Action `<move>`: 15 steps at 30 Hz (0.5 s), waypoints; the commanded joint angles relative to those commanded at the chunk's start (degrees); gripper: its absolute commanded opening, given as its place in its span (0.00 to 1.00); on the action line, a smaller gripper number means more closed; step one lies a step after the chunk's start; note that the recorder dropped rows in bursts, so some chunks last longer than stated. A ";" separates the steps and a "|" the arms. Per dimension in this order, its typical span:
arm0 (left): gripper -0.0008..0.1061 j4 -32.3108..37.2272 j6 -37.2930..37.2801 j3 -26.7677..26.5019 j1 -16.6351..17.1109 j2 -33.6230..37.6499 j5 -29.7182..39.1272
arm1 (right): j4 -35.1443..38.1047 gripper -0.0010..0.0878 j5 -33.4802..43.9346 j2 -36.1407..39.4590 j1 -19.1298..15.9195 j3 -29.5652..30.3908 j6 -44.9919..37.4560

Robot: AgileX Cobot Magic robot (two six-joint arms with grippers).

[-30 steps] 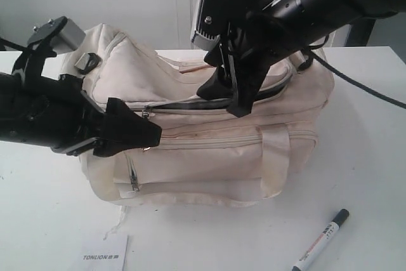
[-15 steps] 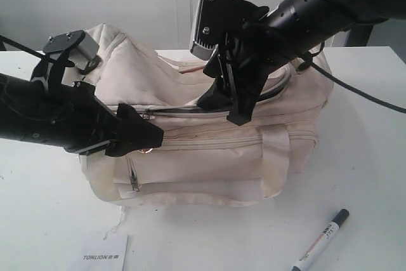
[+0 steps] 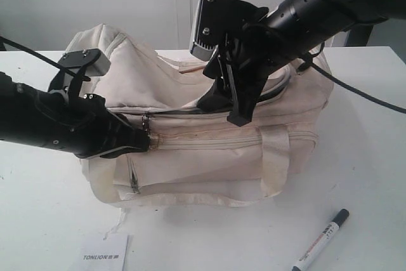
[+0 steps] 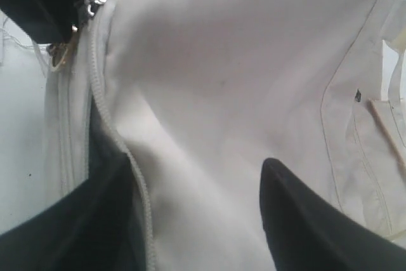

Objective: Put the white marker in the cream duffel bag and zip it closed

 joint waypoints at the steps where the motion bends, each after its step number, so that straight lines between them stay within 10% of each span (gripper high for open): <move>1: 0.01 0.00 0.14 0.00 0.00 0.00 0.27 | 0.00 0.65 0.00 0.00 0.00 0.00 0.00; 15: 0.01 3.12 0.29 0.00 0.00 -8.04 3.16 | -0.13 0.65 0.00 0.00 0.00 0.00 0.00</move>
